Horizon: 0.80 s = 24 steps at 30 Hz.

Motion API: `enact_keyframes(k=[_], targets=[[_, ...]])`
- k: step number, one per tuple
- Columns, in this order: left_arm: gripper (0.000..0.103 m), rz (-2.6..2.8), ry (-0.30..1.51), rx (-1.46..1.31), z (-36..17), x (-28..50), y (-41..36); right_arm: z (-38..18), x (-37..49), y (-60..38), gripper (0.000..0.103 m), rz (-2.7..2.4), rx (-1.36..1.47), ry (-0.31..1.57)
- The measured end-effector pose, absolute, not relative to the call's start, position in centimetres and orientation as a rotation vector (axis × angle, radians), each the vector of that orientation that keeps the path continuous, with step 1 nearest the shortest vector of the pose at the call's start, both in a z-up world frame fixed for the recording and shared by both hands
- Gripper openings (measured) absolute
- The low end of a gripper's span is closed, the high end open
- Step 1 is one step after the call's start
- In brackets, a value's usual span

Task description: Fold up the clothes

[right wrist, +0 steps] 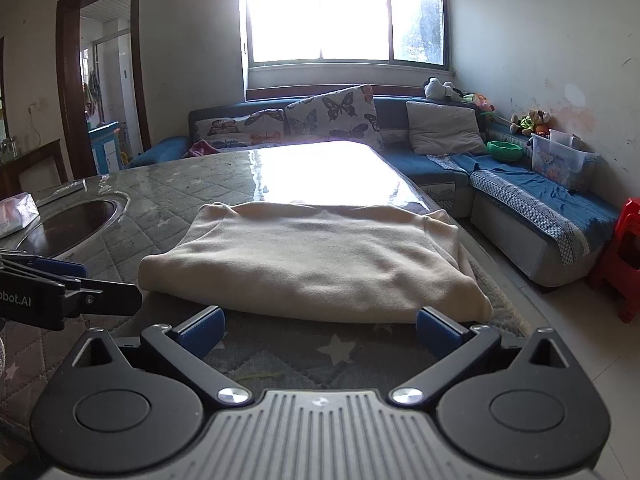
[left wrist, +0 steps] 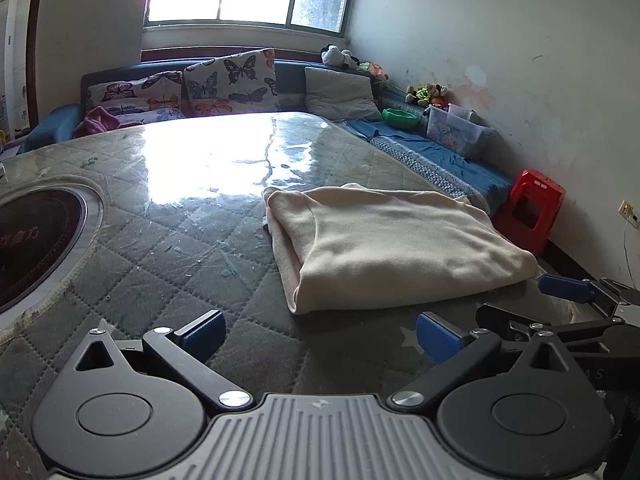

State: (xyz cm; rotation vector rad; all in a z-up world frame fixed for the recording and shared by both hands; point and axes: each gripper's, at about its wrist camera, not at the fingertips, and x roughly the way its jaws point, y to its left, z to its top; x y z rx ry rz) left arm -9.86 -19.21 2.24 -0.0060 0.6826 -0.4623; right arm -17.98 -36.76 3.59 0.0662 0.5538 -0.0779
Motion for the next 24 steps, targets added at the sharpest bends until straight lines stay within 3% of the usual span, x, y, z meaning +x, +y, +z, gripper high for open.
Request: enact_keyframes(k=[24], targets=[[0.103, -0.46, 0.681, 0.019, 1.9, -11.8, -19.8, 3.7, -19.7, -36.5, 0.103, -0.096, 0.068, 0.539]])
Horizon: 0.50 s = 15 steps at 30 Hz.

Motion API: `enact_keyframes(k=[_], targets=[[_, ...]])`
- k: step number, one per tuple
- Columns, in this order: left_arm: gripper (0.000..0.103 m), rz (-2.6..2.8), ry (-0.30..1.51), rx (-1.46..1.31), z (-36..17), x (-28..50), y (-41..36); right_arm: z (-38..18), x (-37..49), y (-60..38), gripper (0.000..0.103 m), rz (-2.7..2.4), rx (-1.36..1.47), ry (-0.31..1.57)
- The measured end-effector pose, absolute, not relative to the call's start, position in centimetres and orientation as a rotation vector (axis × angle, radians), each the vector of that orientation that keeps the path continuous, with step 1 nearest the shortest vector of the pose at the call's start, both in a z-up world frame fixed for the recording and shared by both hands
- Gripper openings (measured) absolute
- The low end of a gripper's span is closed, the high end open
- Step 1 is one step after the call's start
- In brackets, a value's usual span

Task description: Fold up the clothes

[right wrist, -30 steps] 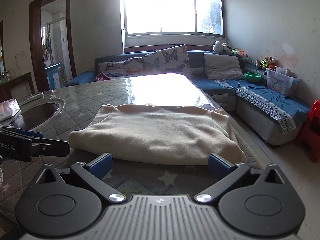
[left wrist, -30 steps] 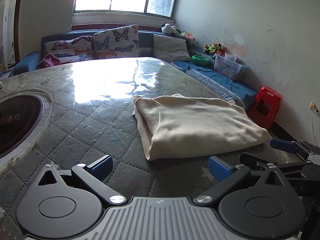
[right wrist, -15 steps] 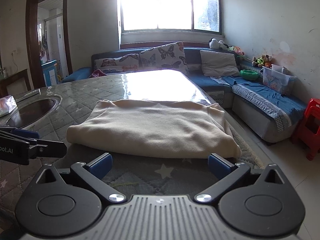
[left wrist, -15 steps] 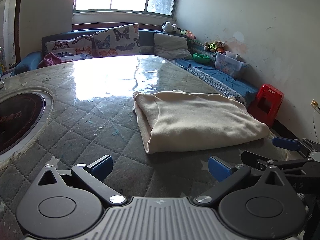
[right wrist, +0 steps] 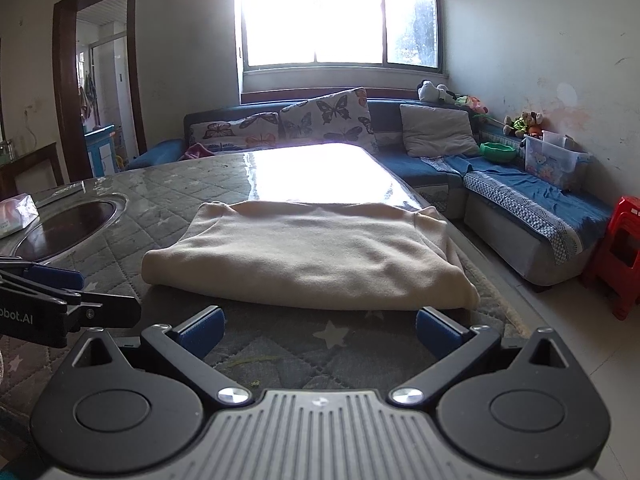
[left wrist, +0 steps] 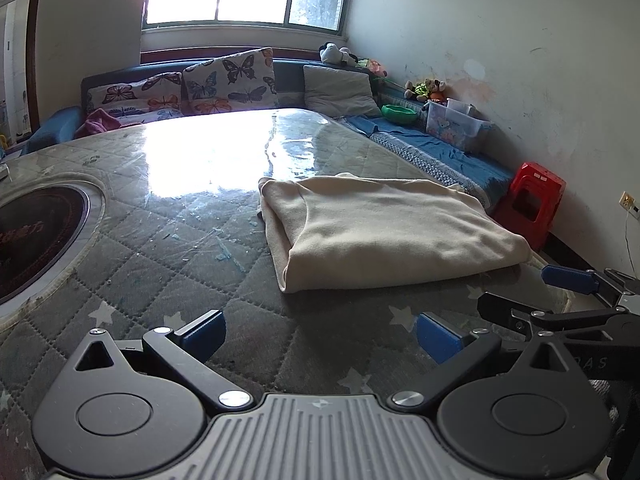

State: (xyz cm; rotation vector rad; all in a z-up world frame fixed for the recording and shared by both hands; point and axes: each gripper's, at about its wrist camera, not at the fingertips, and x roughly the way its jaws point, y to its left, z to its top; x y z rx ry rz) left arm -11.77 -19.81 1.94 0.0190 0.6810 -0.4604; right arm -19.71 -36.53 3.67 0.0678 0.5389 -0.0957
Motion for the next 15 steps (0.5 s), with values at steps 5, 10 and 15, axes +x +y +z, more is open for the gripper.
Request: enact_keyframes(k=[5, 10, 15], targets=[[0.103, -0.461, 0.679, 0.026, 1.87, -12.04, -19.98, 3.61, -19.99, -36.47, 0.103, -0.096, 0.074, 0.536], [0.103, -0.462, 0.679, 0.029, 1.81, -12.24, -20.13, 3.49, -20.17, -36.47, 0.103, -0.098, 0.081, 0.539], [0.103, -0.466, 0.678, 0.037, 1.77, -12.38, -20.43, 3.47, -20.34, -36.56, 0.103, -0.098, 0.085, 0.538]])
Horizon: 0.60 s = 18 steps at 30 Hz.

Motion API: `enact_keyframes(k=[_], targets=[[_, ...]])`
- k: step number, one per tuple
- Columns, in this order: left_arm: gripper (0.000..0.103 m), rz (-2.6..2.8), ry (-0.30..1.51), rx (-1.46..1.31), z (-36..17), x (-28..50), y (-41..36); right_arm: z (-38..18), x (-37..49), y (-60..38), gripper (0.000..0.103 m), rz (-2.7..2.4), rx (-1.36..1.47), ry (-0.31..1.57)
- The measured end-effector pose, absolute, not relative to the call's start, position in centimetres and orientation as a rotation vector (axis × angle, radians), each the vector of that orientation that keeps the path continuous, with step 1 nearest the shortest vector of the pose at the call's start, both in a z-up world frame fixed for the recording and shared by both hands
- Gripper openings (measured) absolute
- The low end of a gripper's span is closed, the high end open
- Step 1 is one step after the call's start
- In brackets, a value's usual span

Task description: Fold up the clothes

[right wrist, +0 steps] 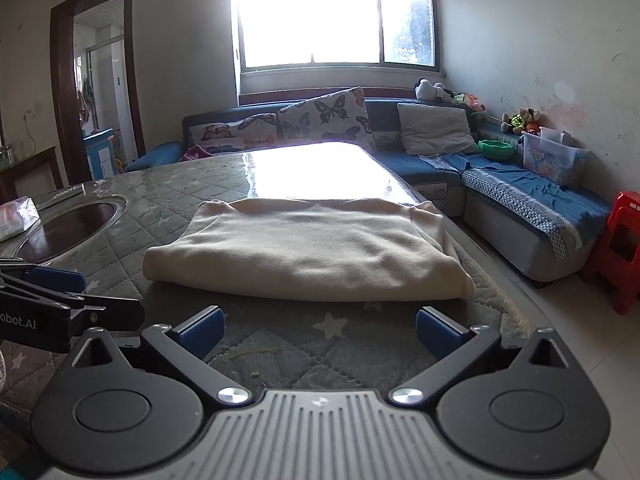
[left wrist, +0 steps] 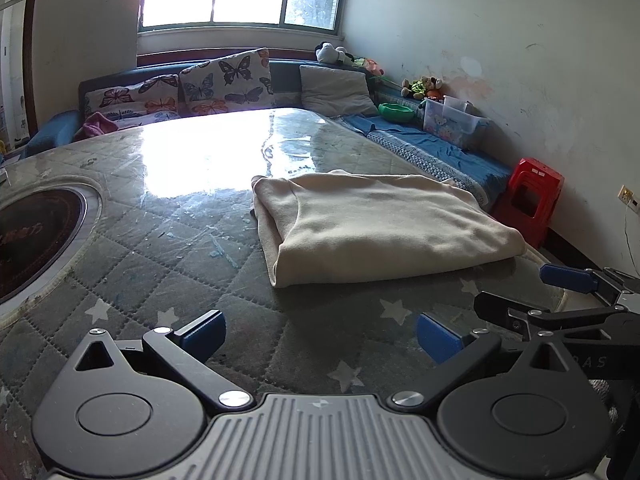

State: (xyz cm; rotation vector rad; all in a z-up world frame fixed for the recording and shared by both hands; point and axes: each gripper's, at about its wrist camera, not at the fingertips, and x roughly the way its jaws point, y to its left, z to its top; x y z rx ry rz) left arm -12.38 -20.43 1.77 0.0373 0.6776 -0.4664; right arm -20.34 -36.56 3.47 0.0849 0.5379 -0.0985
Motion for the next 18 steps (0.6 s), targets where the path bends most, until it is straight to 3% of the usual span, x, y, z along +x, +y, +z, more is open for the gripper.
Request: enact_keyframes(k=[18], targets=[[0.103, -0.462, 0.679, 0.047, 1.68, -12.47, -20.72, 3.32, -20.38, -36.65, 0.103, -0.098, 0.092, 0.537]])
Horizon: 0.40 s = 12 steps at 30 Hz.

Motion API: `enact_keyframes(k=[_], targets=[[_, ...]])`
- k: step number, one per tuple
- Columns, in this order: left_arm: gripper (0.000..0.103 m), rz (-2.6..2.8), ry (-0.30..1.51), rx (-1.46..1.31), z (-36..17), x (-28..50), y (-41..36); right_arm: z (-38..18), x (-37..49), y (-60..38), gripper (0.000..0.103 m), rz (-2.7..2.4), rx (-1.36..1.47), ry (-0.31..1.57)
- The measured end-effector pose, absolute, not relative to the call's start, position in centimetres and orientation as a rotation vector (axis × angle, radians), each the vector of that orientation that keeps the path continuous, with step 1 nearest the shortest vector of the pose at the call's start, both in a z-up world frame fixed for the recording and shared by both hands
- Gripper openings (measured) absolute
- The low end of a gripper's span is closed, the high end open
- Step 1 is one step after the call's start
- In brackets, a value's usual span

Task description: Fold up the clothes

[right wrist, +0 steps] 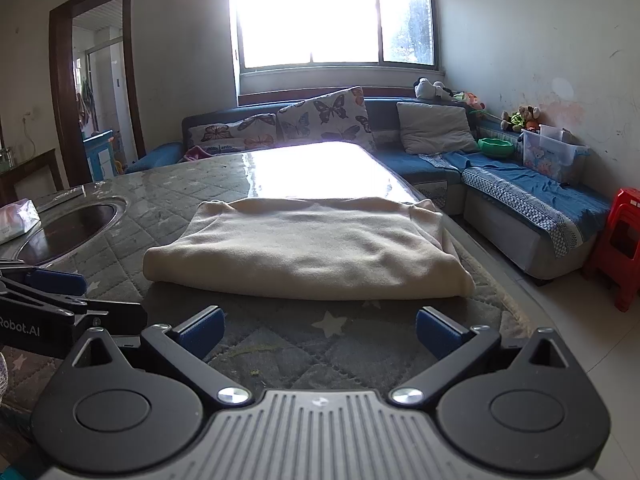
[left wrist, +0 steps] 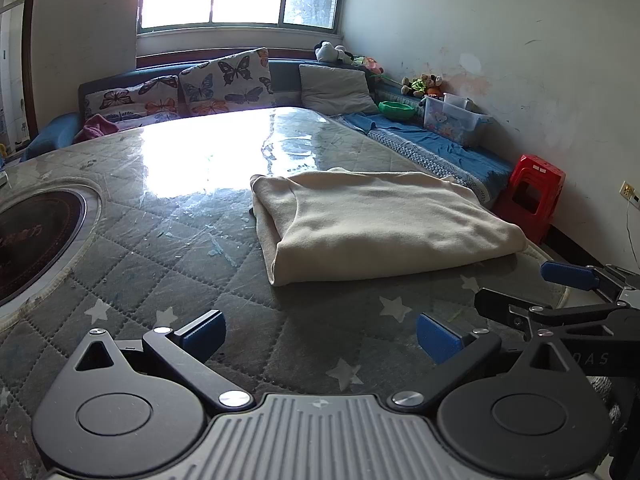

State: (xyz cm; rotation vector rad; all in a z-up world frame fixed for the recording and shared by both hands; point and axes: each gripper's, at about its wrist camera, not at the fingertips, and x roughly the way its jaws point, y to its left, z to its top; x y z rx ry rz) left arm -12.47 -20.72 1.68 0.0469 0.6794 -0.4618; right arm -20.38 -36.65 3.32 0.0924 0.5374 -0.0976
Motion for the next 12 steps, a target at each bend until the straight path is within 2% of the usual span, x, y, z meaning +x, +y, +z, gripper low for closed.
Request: enact_keyframes(k=[12], targets=[[0.103, -0.452, 0.682, 0.053, 1.62, -12.26, -20.77, 3.31, -20.26, -36.51, 0.103, -0.092, 0.097, 0.539]])
